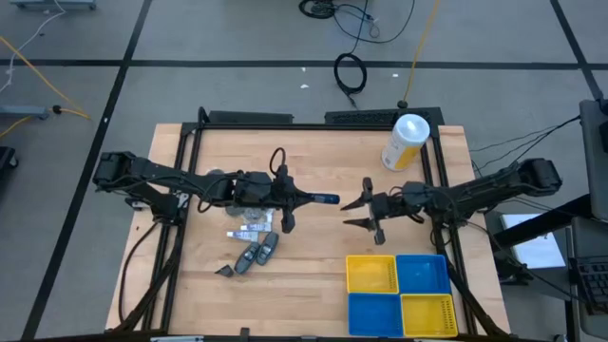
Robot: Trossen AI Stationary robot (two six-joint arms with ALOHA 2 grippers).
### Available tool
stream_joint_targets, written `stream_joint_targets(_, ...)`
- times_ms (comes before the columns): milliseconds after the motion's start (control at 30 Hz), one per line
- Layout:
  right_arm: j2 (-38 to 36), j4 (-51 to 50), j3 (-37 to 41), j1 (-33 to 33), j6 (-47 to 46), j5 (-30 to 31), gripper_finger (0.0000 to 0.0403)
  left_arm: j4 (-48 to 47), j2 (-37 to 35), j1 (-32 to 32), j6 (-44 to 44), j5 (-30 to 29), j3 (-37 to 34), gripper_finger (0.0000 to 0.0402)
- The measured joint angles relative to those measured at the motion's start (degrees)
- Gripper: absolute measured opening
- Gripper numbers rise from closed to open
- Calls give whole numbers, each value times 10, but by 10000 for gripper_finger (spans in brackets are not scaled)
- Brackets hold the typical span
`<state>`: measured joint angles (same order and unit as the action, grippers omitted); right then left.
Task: Pick & Place Travel size toiletries
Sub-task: Put the black shave cream into the bottom yellow bin
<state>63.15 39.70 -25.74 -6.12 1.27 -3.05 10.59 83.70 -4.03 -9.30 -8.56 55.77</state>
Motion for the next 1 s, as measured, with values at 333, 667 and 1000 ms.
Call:
stream_joint_targets(333, 0, 4, -1, 0, 19, 62, 246, 0, 0, -2, 1, 8, 0, 0)
stream_joint_targets(667, 0, 21, -1, 0, 20, 63, 251, 25, 0, -4, 13, 40, 0, 0)
stream_joint_targets(1000, 26, 63, -1, 0, 20, 63, 251, 65, 0, -18, 45, 41, 0, 0)
